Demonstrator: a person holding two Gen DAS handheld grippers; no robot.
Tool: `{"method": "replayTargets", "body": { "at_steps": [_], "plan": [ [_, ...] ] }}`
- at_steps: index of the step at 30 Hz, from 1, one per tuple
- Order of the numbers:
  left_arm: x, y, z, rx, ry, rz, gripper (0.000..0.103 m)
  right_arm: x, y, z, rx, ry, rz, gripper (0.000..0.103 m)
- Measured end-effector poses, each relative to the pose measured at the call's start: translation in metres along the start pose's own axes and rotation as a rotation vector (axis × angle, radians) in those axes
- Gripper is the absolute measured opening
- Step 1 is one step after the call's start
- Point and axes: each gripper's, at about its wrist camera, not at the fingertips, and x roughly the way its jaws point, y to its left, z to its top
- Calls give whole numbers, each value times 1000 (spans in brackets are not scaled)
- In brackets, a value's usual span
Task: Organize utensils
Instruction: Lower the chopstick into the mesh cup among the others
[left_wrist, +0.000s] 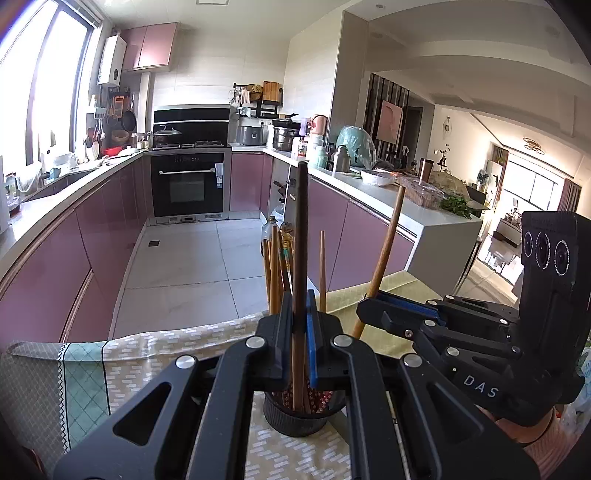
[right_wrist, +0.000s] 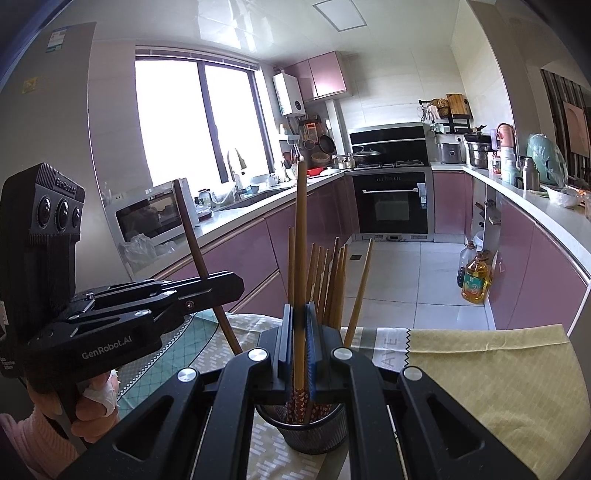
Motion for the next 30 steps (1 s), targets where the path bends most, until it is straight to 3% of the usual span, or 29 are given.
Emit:
{"method": "replayTargets", "body": {
  "at_steps": [30],
  "plan": [
    [26, 7, -13, -1, 49, 4, 7, 12, -11, -10, 30, 37, 4, 5]
  ]
}}
